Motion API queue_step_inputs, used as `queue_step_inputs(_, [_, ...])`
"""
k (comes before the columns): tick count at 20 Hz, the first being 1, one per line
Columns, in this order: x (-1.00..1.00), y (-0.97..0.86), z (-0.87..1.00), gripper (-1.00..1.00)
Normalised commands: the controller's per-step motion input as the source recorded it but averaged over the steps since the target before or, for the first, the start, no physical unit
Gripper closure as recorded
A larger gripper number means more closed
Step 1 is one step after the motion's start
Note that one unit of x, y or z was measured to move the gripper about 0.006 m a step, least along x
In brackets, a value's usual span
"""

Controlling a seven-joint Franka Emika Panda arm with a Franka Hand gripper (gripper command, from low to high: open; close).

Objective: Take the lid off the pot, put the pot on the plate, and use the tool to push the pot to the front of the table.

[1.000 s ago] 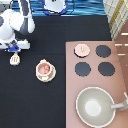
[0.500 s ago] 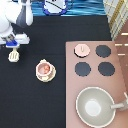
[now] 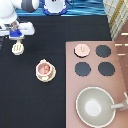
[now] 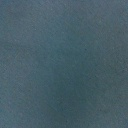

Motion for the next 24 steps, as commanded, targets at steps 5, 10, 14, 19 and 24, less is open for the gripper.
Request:
queue_step_inputs(5, [0.14, 0.85, 0.12, 1.0])
queue_step_inputs(10, [-0.08, 0.99, -0.3, 1.0])
queue_step_inputs(14, [-0.67, 0.76, -0.71, 1.0])
queue_step_inputs(19, [-0.96, 0.38, -0.75, 1.0])
queue_step_inputs(24, [-0.98, 0.07, -0.8, 1.0])
